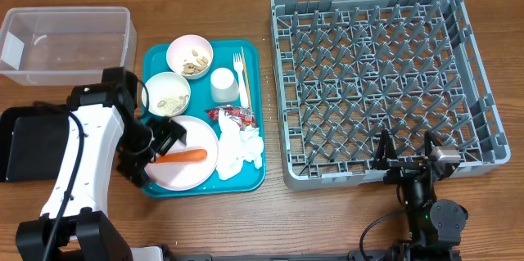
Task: Sort waste into correct bins and load items into the dishwasher rack
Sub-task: 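Move the left gripper over the carrot on the white plate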
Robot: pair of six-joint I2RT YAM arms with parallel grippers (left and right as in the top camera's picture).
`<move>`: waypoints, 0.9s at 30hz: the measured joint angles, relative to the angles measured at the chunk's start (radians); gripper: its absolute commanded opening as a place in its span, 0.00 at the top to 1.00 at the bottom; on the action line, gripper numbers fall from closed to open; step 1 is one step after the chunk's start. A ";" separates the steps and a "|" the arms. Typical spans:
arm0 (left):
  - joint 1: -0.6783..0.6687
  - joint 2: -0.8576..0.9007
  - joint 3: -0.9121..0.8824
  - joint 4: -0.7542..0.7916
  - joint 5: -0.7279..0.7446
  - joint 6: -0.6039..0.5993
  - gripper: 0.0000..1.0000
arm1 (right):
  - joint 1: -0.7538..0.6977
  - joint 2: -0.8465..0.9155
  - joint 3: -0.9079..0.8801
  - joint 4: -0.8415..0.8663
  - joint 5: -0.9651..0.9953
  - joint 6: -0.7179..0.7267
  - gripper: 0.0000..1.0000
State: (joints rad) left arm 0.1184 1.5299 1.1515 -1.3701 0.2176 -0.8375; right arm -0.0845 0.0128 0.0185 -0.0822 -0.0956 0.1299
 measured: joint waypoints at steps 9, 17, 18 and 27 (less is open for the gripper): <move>-0.027 0.000 -0.081 0.074 -0.019 -0.316 0.00 | 0.000 0.000 0.000 0.000 0.000 0.000 0.00; -0.053 0.000 -0.212 0.256 0.038 -0.485 0.00 | 0.000 0.000 0.000 0.000 0.000 0.000 0.00; -0.053 0.000 -0.223 0.268 0.041 -0.504 0.00 | 0.000 0.000 0.000 -0.001 0.000 0.000 0.00; -0.053 0.000 -0.313 0.439 0.040 -0.632 0.00 | 0.000 0.000 0.000 0.000 0.000 0.000 0.00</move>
State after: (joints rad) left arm 0.0650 1.5303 0.8383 -0.9314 0.2573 -1.4693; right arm -0.0845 0.0128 0.0185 -0.0822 -0.0952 0.1303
